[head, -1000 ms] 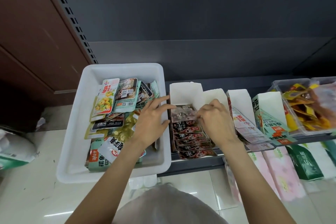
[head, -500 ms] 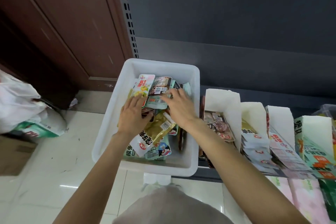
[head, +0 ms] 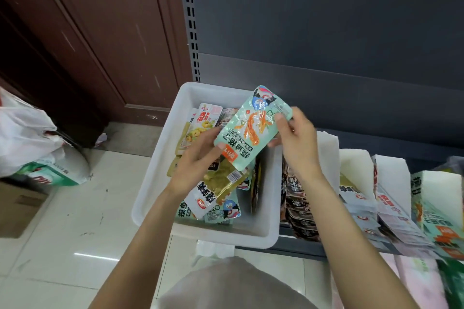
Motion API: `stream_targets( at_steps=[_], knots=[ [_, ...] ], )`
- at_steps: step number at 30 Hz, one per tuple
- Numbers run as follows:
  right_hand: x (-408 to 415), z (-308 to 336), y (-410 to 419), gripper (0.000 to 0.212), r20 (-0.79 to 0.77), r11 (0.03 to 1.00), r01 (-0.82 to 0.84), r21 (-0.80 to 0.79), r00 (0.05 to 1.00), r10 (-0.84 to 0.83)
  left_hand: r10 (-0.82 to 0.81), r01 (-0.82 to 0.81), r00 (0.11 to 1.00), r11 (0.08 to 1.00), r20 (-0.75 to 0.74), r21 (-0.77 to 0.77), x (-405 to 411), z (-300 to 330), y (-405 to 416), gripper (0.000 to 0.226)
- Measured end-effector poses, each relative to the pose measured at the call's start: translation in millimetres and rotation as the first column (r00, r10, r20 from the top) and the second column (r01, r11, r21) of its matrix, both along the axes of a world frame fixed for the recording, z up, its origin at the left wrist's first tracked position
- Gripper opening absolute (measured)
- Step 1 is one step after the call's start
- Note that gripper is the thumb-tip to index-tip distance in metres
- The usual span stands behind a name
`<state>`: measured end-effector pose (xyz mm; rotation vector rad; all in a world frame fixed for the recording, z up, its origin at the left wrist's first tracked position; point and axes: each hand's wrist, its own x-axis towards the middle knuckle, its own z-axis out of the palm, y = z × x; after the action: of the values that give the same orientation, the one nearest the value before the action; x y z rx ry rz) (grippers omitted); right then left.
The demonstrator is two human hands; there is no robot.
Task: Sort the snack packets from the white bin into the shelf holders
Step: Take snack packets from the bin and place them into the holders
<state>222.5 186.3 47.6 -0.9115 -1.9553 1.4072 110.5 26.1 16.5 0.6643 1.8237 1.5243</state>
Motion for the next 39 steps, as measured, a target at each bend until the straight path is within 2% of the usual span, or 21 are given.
stream_targets(
  at_steps=[2,5,9,11,13,15,17,20,23,25,27,29,31,33,36,38,39],
  knots=[
    [6.4,2.0,0.4,0.011,-0.062,0.990,0.019,-0.142,0.998,-0.028,-0.006,-0.001,0.995,0.997,0.095,0.071,7.7,10.2,0.7,0.023],
    [15.1,3.9,1.0,0.011,-0.082,0.970,0.032,-0.239,0.995,-0.053,-0.030,0.014,0.993,0.991,0.113,0.137,10.8,16.1,3.0,0.022],
    [28.0,2.8,3.6,0.008,-0.080,0.964,0.048,-0.262,0.994,-0.071,-0.015,0.009,0.998,0.995,0.059,0.104,13.3,15.5,9.9,0.021],
    [38.2,1.7,4.8,0.007,-0.061,0.969,0.059,-0.240,0.995,-0.075,0.067,-0.074,0.995,0.991,0.068,0.108,15.2,14.4,14.6,0.020],
    [51.1,-1.7,3.9,0.006,0.019,0.982,0.036,-0.187,0.999,-0.033,0.173,-0.187,0.979,0.973,0.109,0.136,15.7,15.8,19.9,0.015],
    [65.1,-6.9,-0.5,0.016,0.147,0.997,0.020,-0.075,0.989,-0.009,0.195,-0.208,0.977,0.963,0.087,0.173,18.8,22.7,27.3,0.009],
    [79.6,-10.2,-5.7,0.039,0.232,0.991,0.065,0.118,0.968,-0.091,0.128,-0.125,0.992,0.971,-0.001,0.205,26.2,32.5,36.5,0.009],
    [96.9,0.9,-12.8,0.075,0.179,0.932,0.163,0.325,0.957,-0.230,0.037,-0.004,0.989,0.975,-0.142,0.223,38.8,51.0,52.5,0.011],
    [110.2,17.7,-14.2,0.093,0.151,0.844,0.220,0.488,0.932,-0.330,-0.034,0.119,0.935,0.968,-0.353,0.221,51.9,68.8,68.2,0.017],
    [118.0,26.2,-13.2,0.090,0.137,0.815,0.192,0.546,0.940,-0.313,-0.116,0.250,0.848,0.948,-0.517,0.197,65.7,78.3,79.0,0.019],
    [126.8,32.3,-11.8,0.080,0.135,0.827,0.161,0.539,0.952,-0.273,-0.194,0.367,0.754,0.917,-0.627,0.157,83.9,82.8,91.3,0.017],
    [140.7,31.8,-10.4,0.061,0.127,0.811,0.178,0.558,0.947,-0.296,-0.239,0.432,0.733,0.887,-0.637,0.164,102.0,82.1,103.1,0.019],
    [163.6,29.8,-7.5,0.034,0.114,0.762,0.248,0.598,0.915,-0.387,-0.322,0.484,0.771,0.858,-0.550,0.175,118.7,77.7,116.7,0.025],
    [190.1,27.4,-6.2,0.022,0.071,0.767,0.392,0.508,0.869,-0.490,-0.455,0.563,0.767,0.816,-0.452,0.134,133.9,71.0,132.0,0.033],
    [224.1,24.3,-6.5,0.019,-0.137,0.797,0.581,0.167,0.814,-0.564,-0.656,0.706,0.649,0.708,-0.384,-0.016,162.2,52.3,156.9,0.028],
    [247.4,23.1,-5.3,0.021,-0.214,0.765,0.640,0.069,0.759,-0.615,-0.689,0.740,0.542,0.663,-0.482,-0.116,187.9,40.1,173.1,0.021],
    [260.7,24.3,-3.6,0.028,-0.188,0.730,0.672,0.124,0.739,-0.648,-0.666,0.735,0.477,0.660,-0.573,-0.156,201.1,35.5,180.5,0.023]
  ],
)
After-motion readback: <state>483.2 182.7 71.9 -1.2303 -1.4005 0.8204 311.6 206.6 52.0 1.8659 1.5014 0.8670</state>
